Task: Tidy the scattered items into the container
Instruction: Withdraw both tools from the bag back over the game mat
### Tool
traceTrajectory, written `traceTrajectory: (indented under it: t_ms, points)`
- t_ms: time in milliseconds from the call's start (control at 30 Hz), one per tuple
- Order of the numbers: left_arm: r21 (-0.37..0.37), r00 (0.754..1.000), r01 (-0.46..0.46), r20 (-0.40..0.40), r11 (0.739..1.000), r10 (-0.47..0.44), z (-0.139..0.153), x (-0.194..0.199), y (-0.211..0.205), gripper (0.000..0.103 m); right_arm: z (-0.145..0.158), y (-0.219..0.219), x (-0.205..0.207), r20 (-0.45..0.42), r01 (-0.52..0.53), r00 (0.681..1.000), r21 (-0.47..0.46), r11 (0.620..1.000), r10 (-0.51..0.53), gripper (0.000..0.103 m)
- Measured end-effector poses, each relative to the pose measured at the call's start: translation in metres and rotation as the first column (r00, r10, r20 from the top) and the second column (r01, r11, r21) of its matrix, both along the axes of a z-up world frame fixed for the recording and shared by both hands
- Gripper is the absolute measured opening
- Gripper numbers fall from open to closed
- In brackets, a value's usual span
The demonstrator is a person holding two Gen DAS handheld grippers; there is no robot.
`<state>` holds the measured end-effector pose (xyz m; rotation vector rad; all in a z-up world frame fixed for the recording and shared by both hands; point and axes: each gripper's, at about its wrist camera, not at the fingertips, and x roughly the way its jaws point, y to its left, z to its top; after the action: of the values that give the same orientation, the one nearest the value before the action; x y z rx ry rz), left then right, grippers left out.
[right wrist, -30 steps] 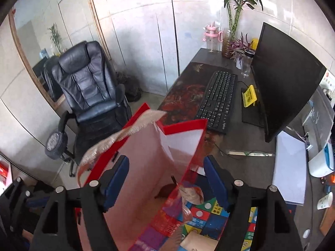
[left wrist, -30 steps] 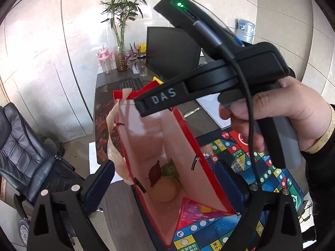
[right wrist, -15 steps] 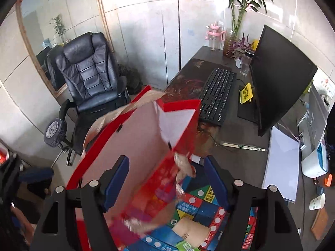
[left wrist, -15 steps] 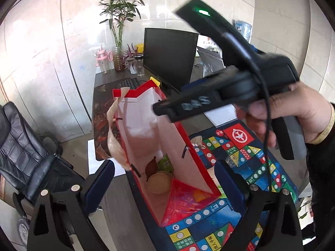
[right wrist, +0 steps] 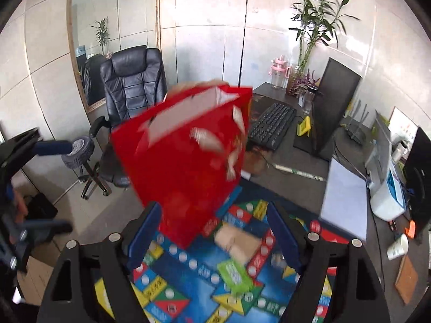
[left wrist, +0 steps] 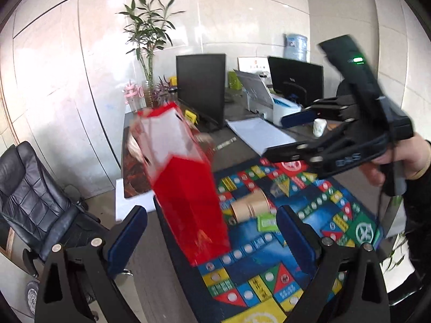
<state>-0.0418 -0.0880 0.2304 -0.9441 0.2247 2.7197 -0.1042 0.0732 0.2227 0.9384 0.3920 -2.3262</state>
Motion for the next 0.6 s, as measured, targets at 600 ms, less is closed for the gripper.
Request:
traceTrajectory:
  t_ms: [600]
  points:
    - [0.027,0.977,-0.19,0.103,0.981,0.187,-0.187,0.06,0.043,0.099,-0.17,0.096,0.128,0.087,0.268,0.961,-0.042,0.963,-0.264,0.085]
